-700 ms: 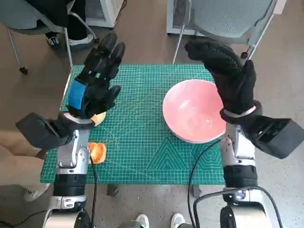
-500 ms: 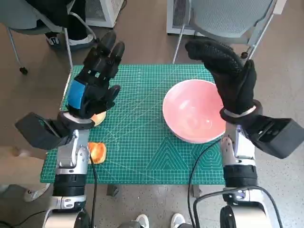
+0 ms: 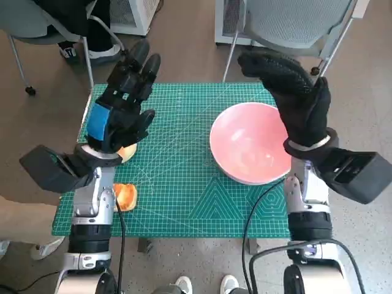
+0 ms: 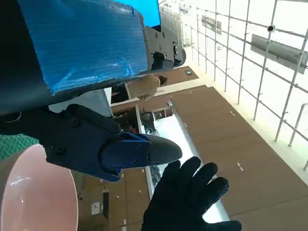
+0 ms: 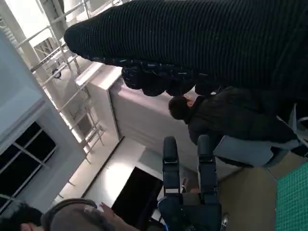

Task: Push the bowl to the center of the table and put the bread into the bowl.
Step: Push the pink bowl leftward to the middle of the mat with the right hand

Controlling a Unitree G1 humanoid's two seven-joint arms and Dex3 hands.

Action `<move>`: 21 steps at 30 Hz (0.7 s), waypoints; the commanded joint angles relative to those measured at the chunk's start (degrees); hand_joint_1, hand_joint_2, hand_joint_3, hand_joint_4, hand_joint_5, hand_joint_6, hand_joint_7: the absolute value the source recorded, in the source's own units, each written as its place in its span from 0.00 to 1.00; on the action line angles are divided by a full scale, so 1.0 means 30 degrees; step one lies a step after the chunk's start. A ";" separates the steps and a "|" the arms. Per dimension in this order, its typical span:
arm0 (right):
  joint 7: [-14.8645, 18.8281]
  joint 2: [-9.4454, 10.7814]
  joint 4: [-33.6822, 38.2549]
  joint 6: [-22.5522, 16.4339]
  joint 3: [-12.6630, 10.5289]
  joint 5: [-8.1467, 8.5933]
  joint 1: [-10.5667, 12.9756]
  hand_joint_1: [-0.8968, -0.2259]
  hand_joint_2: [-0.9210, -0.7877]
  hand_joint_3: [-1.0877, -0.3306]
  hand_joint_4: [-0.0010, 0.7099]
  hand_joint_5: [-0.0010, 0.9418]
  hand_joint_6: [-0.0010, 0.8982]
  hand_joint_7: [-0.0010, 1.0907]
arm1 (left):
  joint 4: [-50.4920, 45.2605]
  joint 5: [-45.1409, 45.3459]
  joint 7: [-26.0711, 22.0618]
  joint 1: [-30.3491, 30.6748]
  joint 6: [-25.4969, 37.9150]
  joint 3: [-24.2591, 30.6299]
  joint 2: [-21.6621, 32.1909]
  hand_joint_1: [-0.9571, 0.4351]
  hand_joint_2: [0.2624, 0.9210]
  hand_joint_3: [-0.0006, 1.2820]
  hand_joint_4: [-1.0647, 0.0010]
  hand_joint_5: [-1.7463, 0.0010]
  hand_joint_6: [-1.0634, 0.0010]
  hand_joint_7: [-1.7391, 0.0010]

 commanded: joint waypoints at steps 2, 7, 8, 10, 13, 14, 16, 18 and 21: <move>0.0187 -0.0093 0.0208 -0.0077 -0.0038 -0.0064 0.0029 0.31 0.00 0.26 0.15 0.00 0.00 0.35 | -0.0157 0.0047 0.0025 -0.0235 0.0020 0.0042 0.0081 0.20 1.00 0.31 0.93 1.00 0.88 0.90; 0.0088 -0.0117 0.0220 -0.0184 -0.0027 -0.0164 0.0047 0.31 0.00 0.26 0.15 0.00 0.00 0.35 | -0.0109 0.0070 0.0047 -0.0247 -0.0014 0.0045 0.0072 0.20 1.00 0.31 0.93 1.00 0.88 0.90; 0.0074 -0.0121 0.0230 -0.0200 -0.0030 -0.0172 0.0041 0.31 0.00 0.26 0.14 0.00 0.00 0.35 | -0.0119 0.0071 0.0054 -0.0246 -0.0006 0.0047 0.0075 0.20 1.00 0.31 0.93 1.00 0.88 0.90; 0.0023 -0.0128 0.0253 -0.0217 -0.0031 -0.0202 0.0020 0.31 0.00 0.25 0.14 0.00 0.00 0.35 | -0.0165 0.0069 0.0078 -0.0235 0.0029 0.0050 0.0084 0.20 1.00 0.31 0.93 1.00 0.88 0.90; -0.0089 -0.0131 0.0266 -0.0234 -0.0027 -0.0276 0.0007 0.31 0.00 0.25 0.14 0.00 0.00 0.35 | -0.0208 0.0051 0.0091 -0.0214 0.0052 0.0058 0.0085 0.20 1.00 0.31 0.93 1.00 0.88 0.90; -0.0127 -0.0133 0.0265 -0.0245 -0.0021 -0.0303 0.0008 0.32 0.00 0.25 0.14 0.00 0.00 0.35 | -0.0222 0.0050 0.0098 -0.0207 0.0059 0.0060 0.0086 0.20 1.00 0.31 0.93 1.00 0.88 0.90; -0.0189 -0.0125 0.0273 -0.0274 -0.0010 -0.0347 0.0024 0.32 0.00 0.25 0.14 0.00 0.00 0.35 | -0.0250 0.0077 0.0120 -0.0181 0.0036 0.0051 0.0078 0.20 1.00 0.31 0.93 1.00 0.88 0.90; -0.0217 -0.0121 0.0286 -0.0294 -0.0009 -0.0352 0.0043 0.32 0.00 0.25 0.14 0.00 0.00 0.35 | -0.0262 0.0108 0.0133 -0.0157 -0.0010 0.0044 0.0074 0.21 1.00 0.31 0.93 1.00 0.88 0.89; -0.0241 -0.0114 0.0254 -0.0279 -0.0022 -0.0317 0.0092 0.32 0.00 0.25 0.14 0.00 0.00 0.35 | -0.0217 0.0129 0.0125 -0.0123 -0.0094 0.0058 0.0081 0.21 1.00 0.31 0.93 1.00 0.88 0.89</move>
